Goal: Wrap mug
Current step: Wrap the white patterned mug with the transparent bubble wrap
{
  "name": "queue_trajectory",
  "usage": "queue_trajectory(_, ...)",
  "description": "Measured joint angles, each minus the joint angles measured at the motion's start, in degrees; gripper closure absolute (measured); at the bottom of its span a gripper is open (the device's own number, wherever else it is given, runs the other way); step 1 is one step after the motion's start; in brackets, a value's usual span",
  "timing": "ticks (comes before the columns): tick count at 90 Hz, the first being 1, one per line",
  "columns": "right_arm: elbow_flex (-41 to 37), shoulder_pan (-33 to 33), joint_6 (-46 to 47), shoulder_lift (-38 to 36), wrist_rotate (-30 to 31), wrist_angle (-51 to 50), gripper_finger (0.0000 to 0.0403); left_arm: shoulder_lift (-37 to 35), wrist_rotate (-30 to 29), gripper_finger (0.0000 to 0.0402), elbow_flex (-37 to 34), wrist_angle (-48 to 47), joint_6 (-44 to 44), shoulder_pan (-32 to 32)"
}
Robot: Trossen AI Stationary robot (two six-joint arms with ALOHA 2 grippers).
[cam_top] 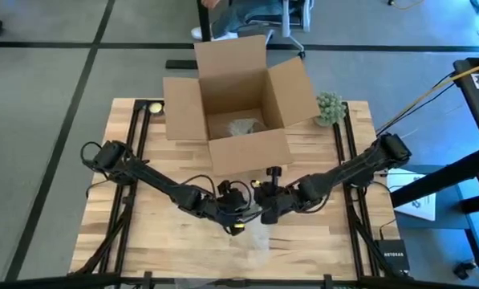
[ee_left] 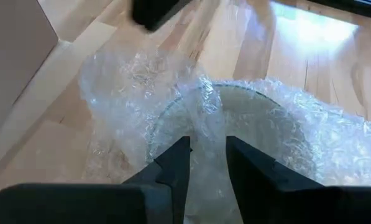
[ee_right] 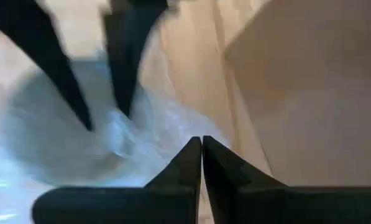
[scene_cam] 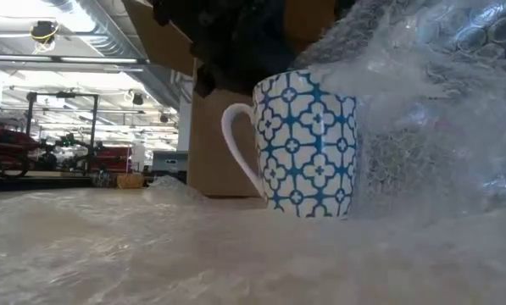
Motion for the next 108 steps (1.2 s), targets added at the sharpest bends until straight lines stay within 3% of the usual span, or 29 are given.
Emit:
queue_trajectory(18, -6.35, -0.44, 4.98, -0.01, 1.43, 3.72, 0.0402, 0.00, 0.01, 0.0314, 0.00, 0.00, -0.04, 0.00)
queue_trajectory(29, -8.80, -0.26, 0.94, -0.01, 0.63, 15.72, 0.0402, 0.00, 0.03, 0.0314, -0.01, 0.00, -0.04, 0.00)
queue_trajectory(42, -8.88, 0.66, -5.04, -0.01, -2.16, 22.97, 0.0402, 0.00, 0.04, 0.0314, -0.02, 0.04, -0.06, 0.00)
queue_trajectory(64, -8.90, 2.95, -6.80, 0.48, -9.11, 25.29, 0.0402, 0.00, 0.06, 0.0314, -0.01, 0.01, -0.03, 0.00)
queue_trajectory(108, -8.68, 3.48, -3.67, 4.53, -8.28, 26.99, 0.0402, 0.00, 0.45, 0.0314, 0.02, 0.25, 0.75, -0.35)
